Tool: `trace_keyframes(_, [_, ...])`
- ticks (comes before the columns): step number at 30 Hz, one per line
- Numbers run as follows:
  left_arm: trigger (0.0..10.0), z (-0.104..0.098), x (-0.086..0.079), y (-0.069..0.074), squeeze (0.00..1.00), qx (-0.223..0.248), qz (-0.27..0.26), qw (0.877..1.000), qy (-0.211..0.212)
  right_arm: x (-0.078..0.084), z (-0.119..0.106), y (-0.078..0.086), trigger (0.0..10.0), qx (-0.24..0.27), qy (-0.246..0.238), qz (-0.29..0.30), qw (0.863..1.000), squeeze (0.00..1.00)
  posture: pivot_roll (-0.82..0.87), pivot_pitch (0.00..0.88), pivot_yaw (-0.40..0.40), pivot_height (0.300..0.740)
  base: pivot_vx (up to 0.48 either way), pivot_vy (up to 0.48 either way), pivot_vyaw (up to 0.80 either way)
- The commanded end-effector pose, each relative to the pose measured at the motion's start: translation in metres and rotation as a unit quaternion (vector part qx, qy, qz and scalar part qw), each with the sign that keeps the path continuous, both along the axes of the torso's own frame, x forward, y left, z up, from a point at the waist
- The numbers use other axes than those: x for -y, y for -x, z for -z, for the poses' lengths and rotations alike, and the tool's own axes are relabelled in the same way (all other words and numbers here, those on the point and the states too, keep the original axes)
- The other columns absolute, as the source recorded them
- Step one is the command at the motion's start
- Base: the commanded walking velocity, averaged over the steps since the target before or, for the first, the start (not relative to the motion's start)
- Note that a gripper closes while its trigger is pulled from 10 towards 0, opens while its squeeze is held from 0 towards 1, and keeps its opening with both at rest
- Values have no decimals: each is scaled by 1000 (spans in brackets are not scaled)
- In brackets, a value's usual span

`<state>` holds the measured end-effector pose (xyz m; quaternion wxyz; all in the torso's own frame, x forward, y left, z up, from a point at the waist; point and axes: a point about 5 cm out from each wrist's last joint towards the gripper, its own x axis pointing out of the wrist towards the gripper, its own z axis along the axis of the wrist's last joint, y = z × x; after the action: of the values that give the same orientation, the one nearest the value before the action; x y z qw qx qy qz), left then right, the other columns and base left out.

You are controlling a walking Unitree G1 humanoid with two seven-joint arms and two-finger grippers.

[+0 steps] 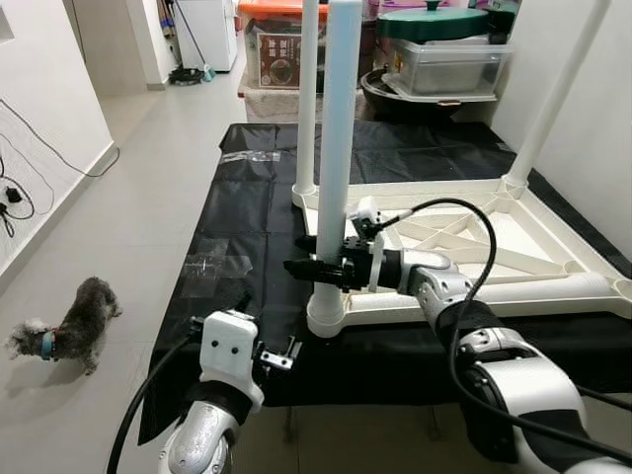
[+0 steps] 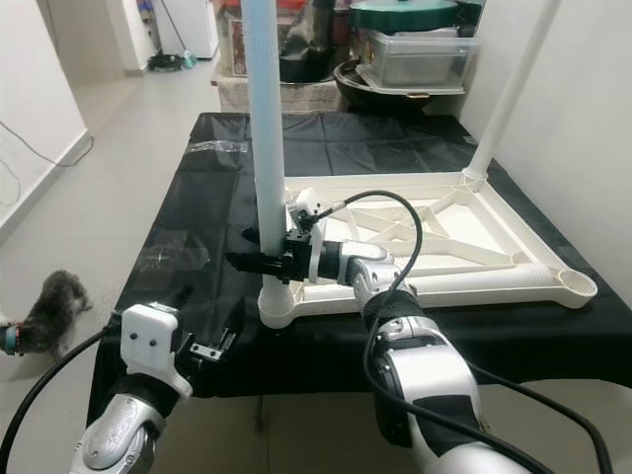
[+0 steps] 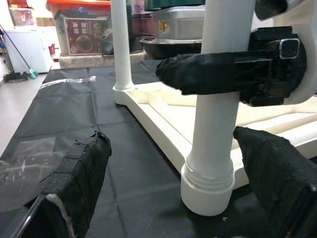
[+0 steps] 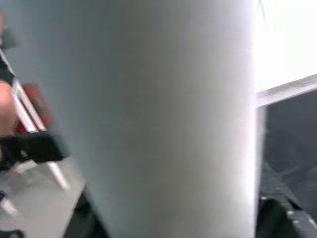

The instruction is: Building children table

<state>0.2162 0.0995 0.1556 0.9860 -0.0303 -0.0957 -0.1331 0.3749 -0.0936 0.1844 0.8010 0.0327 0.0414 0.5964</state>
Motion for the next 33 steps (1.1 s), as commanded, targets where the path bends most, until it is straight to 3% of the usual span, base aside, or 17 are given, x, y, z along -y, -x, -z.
trace_keyframes(1, [10000,3,-1,-1,0,-5,-5,1000,-7,-13,1,0,0,-4,-1,-1,1000,0,-26,0,-33,740,0,0,0])
trace_keyframes(6, [10000,4,-1,-1,0,-6,-6,1000,-8,-14,1,-3,0,7,-17,44,999,0,-25,0,-33,740,0,0,0])
trace_keyframes(10, [10000,5,0,0,0,-7,-4,1000,-8,-7,4,-19,0,6,-5,249,969,0,-2,0,-29,740,0,0,0])
trace_keyframes(11, [10000,5,0,0,0,-7,-4,1000,-8,-7,4,-19,0,6,-5,249,969,0,-2,0,-29,740,0,0,0])
trace_keyframes(12, [10000,5,0,0,0,-8,-4,1000,-8,12,12,-29,0,-21,16,424,905,0,0,0,-29,740,0,0,0])
trace_keyframes(13, [10000,5,0,0,0,-8,-4,1000,-8,23,18,-31,0,-40,28,499,865,0,0,0,-29,740,0,0,0])
trace_keyframes(14, [10000,5,0,0,0,-8,-4,1000,-8,23,18,-31,0,-40,28,499,865,0,0,0,-29,740,0,0,0])
trace_keyframes(15, [10000,5,0,0,0,-7,-3,1000,-9,46,30,-28,0,-58,55,619,781,0,0,0,-29,740,0,0,0])
trace_keyframes(18, [10000,5,0,0,0,-7,-3,1000,-10,50,31,-27,0,-58,60,637,767,0,0,0,-29,740,0,0,0])
trace_keyframes(19, [10000,5,0,0,0,-7,-3,1000,-10,54,37,-24,0,-65,57,661,746,0,2,0,-37,740,0,0,0])
trace_keyframes(21, [10000,5,0,0,0,-7,-3,1000,-10,54,37,-24,0,-65,57,661,746,0,2,0,-37,740,0,0,0])
trace_keyframes(23, [10000,5,0,-1,0,-7,-5,1000,-10,51,42,-20,0,-72,42,688,721,0,0,0,-37,740,0,0,0])
trace_keyframes(28, [10000,5,0,-1,0,-7,-5,1000,-10,46,42,-19,0,-71,34,692,718,0,0,0,-37,740,0,0,0])
trace_keyframes(29, [10000,5,1,-1,0,-7,-4,1000,-9,33,37,-20,10000,-71,4,666,743,0,0,0,-37,740,0,0,0])
trace_keyframes(30, [10000,5,1,-1,0,-7,-4,1000,-9,33,37,-20,10000,-71,4,666,743,0,0,0,-37,740,0,0,0])
trace_keyframes(31, [10000,6,2,0,0,-8,-2,1000,-9,6,20,-23,10000,-45,-63,589,805,1000,-4,0,-36,740,0,0,0])
trace_keyframes(33, [10000,6,2,0,0,-8,-2,1000,-9,6,20,-23,10000,-45,-63,589,805,1000,-4,0,-36,740,0,0,0])
